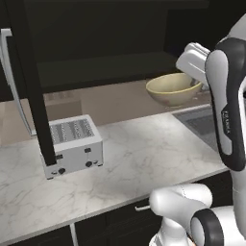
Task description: Take the smaller bowl and place it next to the appetizer plate on the dining counter , and place the larger bowl next to the plate with cooked food.
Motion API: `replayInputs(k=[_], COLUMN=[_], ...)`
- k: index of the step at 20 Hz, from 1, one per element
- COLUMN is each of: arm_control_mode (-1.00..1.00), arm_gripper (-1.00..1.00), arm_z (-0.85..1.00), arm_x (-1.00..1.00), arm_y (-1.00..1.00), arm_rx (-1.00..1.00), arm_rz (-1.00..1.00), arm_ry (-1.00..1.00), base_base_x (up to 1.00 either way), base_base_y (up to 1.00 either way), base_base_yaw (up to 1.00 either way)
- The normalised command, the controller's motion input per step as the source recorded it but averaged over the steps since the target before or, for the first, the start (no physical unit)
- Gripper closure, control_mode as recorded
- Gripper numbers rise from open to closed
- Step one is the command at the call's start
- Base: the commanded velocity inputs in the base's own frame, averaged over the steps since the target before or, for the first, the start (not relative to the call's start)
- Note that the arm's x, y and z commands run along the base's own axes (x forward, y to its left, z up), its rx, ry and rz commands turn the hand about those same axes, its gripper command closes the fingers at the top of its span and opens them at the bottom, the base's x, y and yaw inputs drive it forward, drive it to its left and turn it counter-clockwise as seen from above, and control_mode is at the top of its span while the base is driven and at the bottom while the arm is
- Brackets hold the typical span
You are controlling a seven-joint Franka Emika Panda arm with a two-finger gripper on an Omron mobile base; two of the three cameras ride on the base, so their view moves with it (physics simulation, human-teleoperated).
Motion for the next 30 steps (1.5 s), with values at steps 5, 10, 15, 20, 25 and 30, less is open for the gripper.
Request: replayInputs(k=[5, 10, 15, 20, 25, 30], arm_control_mode=[1.0, 1.0, 1.0, 1.0, 1.0, 1.0], arm_gripper=[1.0, 1.0, 1.0, 1.0, 1.0, 1.0], arm_z=[0.0, 0.0, 0.0, 0.0, 0.0, 0.0], arm_x=[0.0, 0.0, 0.0, 0.0, 0.0, 0.0], arm_y=[0.0, 0.0, 0.0, 0.0, 0.0, 0.0], arm_rx=[0.0, 0.0, 0.0, 0.0, 0.0, 0.0], arm_rz=[0.0, 0.0, 0.0, 0.0, 0.0, 0.0], arm_ry=[0.0, 0.0, 0.0, 0.0, 0.0, 0.0], base_base_x=[-1.0, -1.0, -0.99, -0.65, -0.44, -0.33], base_base_y=[-0.02, -0.4, -0.62, -0.94, -0.93, -0.78], base_base_yaw=[-0.01, -0.11, -0.17, -0.25, -0.32, -0.36])
